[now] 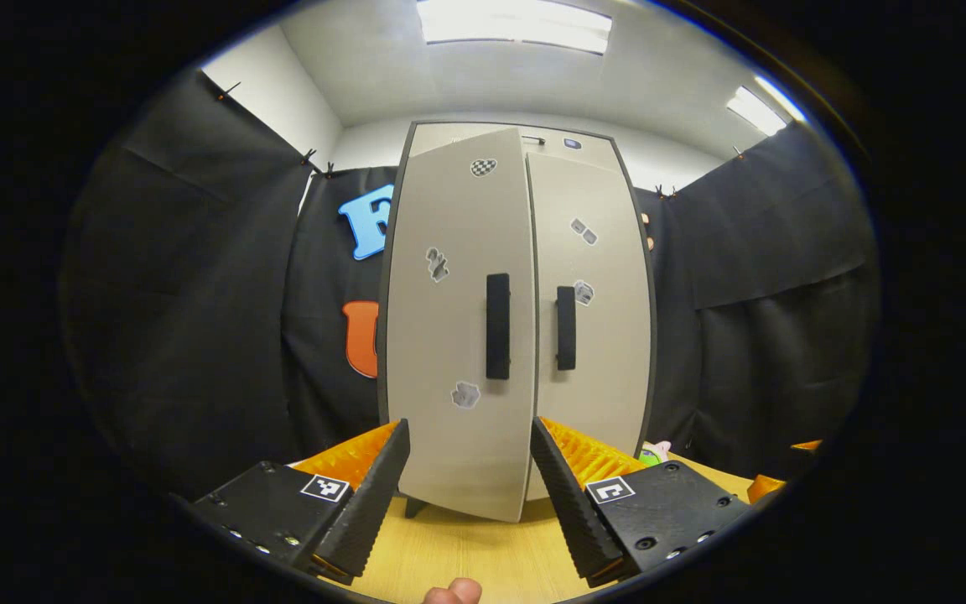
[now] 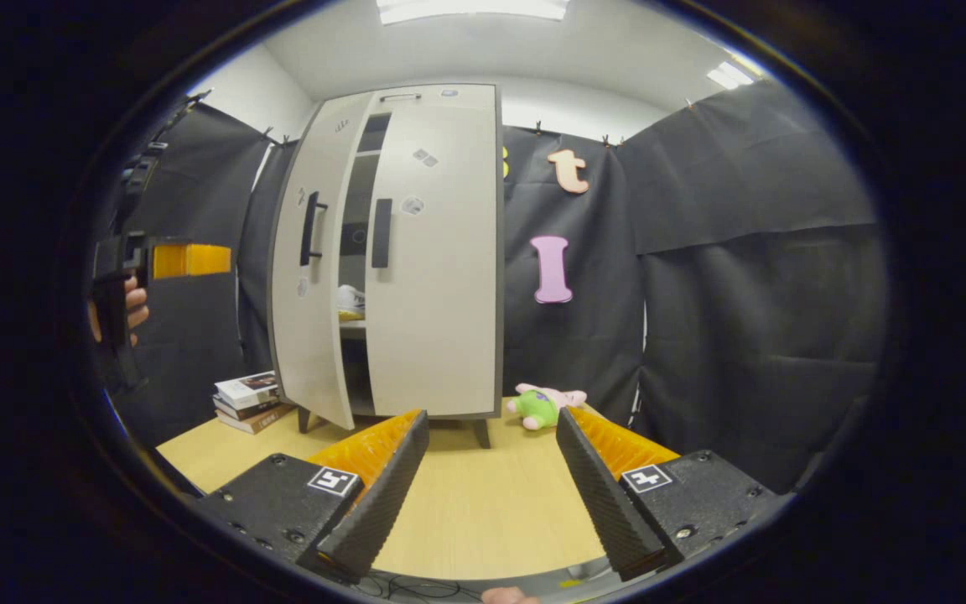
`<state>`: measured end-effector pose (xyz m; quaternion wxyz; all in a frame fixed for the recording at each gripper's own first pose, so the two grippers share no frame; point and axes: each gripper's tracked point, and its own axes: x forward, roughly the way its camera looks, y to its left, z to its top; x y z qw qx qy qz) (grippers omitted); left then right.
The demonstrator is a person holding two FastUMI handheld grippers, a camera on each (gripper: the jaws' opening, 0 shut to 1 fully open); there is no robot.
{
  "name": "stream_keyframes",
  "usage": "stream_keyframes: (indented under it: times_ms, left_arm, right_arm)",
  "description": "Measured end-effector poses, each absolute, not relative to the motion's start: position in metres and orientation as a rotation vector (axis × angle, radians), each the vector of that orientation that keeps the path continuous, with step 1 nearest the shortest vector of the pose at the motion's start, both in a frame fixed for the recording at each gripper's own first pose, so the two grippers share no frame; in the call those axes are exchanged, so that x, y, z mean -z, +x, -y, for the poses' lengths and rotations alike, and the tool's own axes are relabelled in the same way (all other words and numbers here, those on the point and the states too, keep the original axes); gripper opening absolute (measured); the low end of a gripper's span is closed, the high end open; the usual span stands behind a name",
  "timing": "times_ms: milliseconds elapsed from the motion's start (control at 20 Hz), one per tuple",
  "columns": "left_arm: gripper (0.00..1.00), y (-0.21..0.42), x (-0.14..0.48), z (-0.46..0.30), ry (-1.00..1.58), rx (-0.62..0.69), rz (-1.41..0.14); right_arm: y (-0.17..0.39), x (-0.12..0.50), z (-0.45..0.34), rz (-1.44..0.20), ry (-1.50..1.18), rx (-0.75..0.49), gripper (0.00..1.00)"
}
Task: Grab one shoe with the right hand and put it into the shoe cabinet, grab the other shoe with the left hand and put it into the shoe cabinet; then close the right door with the right hand and the left door with the left hand.
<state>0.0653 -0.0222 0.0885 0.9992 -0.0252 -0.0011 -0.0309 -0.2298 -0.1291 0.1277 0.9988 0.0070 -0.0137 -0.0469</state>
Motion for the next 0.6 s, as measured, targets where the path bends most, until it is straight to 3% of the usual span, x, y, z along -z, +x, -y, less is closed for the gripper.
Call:
stream_keyframes:
  times_ms: [50,100,200,250,450,500,600]
  left_arm:
    - [0.87,0.056,-0.08,0.027,-0.061,0.059,-0.006]
    - [0.87,0.046,-0.07,0.03,-0.069,0.056,-0.01]
    - [0.87,0.03,-0.052,0.032,-0.063,0.044,-0.023]
    - [0.87,0.023,-0.042,0.033,-0.053,0.041,-0.032]
    - [0.87,-0.003,-0.019,0.038,-0.035,0.038,-0.051]
    - [0.87,-0.006,-0.015,0.04,-0.03,0.042,-0.055]
    - [0.87,-0.01,-0.01,0.039,-0.038,0.043,-0.069]
  right_arm:
    - [-0.23,-0.129,0.128,0.029,0.012,0.088,0.99]
    - [-0.23,-0.13,0.126,0.031,0.011,0.083,0.94]
    - [-0.231,-0.131,0.123,0.034,0.008,0.073,0.99]
    - [-0.231,-0.133,0.12,0.035,0.009,0.066,0.94]
    - [-0.233,-0.138,0.115,0.041,0.005,0.052,0.94]
    - [-0.232,-0.139,0.114,0.044,0.003,0.054,0.99]
    - [-0.232,-0.137,0.111,0.04,0.002,0.051,0.99]
